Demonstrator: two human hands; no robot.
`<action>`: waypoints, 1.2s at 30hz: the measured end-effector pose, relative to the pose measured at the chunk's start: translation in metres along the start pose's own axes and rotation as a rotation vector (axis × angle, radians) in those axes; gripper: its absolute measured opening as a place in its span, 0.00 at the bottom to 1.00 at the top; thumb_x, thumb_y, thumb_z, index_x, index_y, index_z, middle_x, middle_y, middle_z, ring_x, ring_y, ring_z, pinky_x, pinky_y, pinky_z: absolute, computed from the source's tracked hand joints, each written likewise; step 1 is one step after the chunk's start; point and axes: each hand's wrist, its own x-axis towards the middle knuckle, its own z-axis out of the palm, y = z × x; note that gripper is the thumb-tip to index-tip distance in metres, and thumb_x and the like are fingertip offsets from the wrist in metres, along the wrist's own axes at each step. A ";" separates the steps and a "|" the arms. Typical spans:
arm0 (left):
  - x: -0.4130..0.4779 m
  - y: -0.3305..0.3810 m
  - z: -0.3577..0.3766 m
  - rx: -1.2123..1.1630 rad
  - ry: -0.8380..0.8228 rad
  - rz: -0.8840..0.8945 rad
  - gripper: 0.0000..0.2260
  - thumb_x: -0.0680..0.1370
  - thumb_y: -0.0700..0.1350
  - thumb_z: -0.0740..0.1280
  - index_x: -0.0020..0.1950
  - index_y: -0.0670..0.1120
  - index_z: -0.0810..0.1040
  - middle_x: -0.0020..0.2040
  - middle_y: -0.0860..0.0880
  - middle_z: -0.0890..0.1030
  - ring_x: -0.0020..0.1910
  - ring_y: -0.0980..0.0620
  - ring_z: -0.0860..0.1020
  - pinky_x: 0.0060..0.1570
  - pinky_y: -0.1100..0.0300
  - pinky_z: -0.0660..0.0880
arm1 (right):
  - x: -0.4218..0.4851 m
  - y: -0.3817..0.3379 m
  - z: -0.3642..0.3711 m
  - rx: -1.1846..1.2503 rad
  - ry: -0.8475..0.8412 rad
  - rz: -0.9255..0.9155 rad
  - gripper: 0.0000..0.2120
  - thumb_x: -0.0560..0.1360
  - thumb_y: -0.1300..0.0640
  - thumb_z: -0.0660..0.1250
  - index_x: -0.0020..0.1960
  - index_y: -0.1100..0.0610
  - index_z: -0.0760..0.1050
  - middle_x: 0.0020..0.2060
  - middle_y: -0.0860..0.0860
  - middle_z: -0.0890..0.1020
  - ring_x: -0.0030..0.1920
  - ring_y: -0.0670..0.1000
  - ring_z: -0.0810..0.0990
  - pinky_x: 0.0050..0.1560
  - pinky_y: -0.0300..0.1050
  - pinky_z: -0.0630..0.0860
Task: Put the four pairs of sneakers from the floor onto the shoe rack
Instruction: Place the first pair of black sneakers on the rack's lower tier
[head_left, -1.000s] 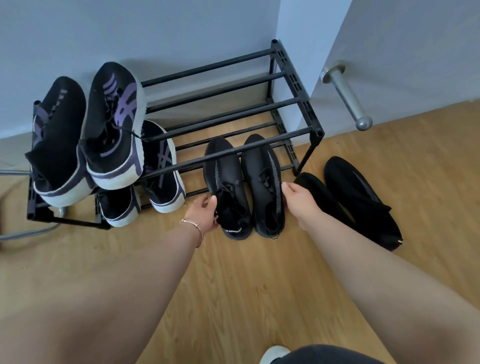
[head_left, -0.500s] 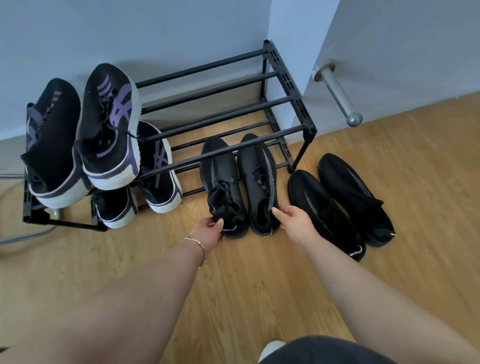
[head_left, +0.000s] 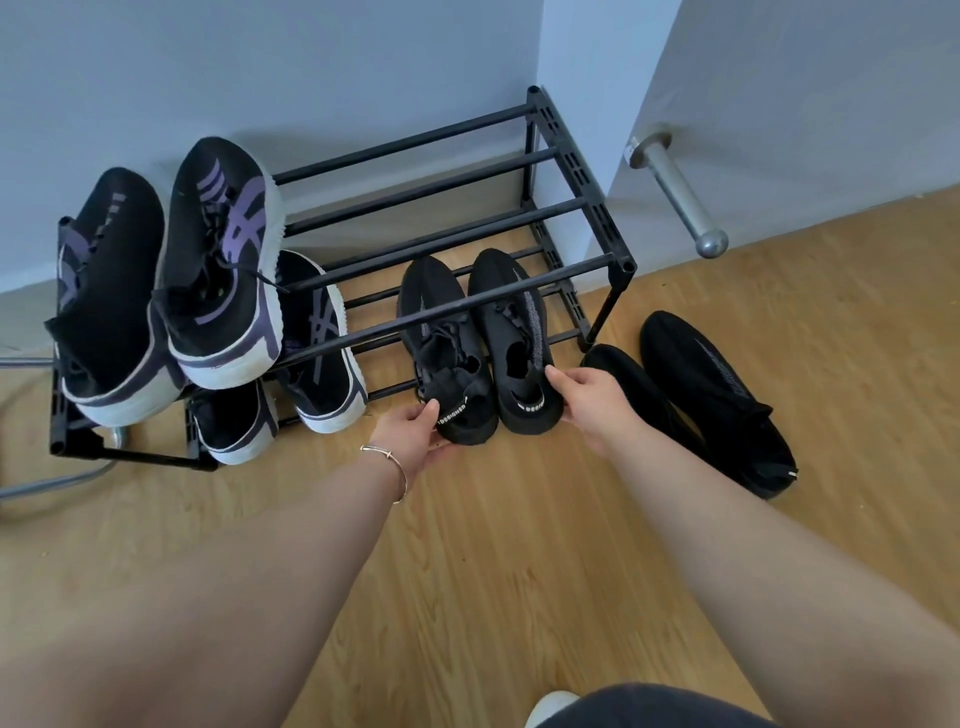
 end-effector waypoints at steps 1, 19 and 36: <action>0.002 0.007 0.002 0.000 0.008 -0.001 0.09 0.83 0.44 0.63 0.59 0.40 0.77 0.57 0.41 0.84 0.50 0.46 0.85 0.42 0.56 0.84 | 0.004 -0.007 0.001 -0.009 0.009 0.002 0.18 0.80 0.49 0.68 0.62 0.61 0.81 0.55 0.56 0.86 0.57 0.55 0.84 0.61 0.55 0.82; 0.005 0.009 0.008 -0.054 0.036 0.037 0.21 0.83 0.47 0.64 0.75 0.45 0.70 0.65 0.45 0.80 0.38 0.59 0.86 0.49 0.56 0.83 | -0.012 0.012 0.020 0.541 0.142 0.160 0.18 0.80 0.59 0.68 0.68 0.59 0.72 0.60 0.57 0.82 0.56 0.56 0.85 0.59 0.57 0.83; 0.011 0.041 0.019 -0.015 0.111 0.088 0.18 0.84 0.46 0.59 0.74 0.46 0.71 0.61 0.44 0.81 0.53 0.47 0.83 0.57 0.53 0.80 | 0.008 -0.044 0.035 0.568 0.197 0.144 0.10 0.83 0.65 0.60 0.59 0.60 0.78 0.56 0.58 0.81 0.51 0.50 0.80 0.64 0.56 0.79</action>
